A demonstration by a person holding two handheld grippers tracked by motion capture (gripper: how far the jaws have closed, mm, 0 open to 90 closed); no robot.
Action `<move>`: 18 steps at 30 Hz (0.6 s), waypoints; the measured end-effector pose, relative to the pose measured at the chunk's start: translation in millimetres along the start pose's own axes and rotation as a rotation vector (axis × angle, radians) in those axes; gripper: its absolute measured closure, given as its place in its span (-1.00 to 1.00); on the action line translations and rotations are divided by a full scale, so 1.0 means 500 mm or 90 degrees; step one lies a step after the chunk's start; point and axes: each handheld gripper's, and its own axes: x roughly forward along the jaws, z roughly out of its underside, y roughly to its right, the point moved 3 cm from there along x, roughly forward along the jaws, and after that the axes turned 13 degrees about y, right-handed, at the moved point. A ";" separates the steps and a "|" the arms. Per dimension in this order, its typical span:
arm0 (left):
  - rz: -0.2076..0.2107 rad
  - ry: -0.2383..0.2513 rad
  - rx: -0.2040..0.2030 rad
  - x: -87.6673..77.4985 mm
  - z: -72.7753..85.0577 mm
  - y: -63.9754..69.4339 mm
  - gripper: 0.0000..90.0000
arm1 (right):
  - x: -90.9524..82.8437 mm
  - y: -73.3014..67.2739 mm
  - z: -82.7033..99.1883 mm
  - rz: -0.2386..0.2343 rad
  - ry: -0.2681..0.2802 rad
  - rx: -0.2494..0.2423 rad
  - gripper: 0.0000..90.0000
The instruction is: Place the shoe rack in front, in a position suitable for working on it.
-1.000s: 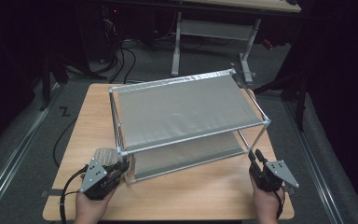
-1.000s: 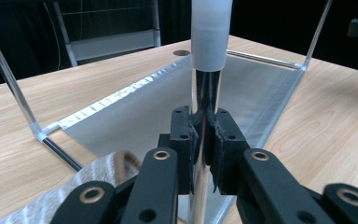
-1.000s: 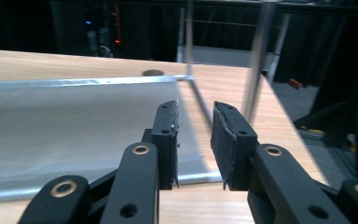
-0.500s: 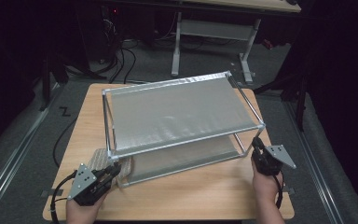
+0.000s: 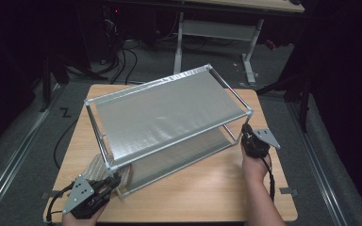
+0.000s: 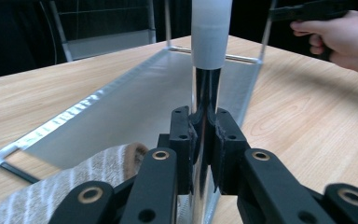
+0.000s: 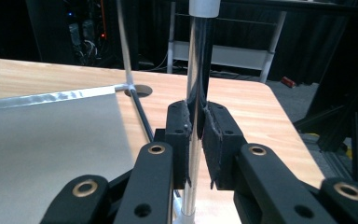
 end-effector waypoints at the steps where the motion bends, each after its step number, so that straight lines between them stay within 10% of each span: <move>1: 0.003 -0.002 0.004 0.001 0.000 0.001 0.78 | 0.009 -0.002 0.000 -0.002 -0.002 0.003 0.77; 7: 0.022 -0.021 0.031 0.017 -0.001 0.010 0.78 | 0.007 0.000 -0.005 0.002 -0.004 0.019 0.51; 18: 0.086 -0.024 0.045 0.143 -0.003 0.081 0.77 | -0.145 -0.053 0.019 -0.085 0.007 0.000 0.45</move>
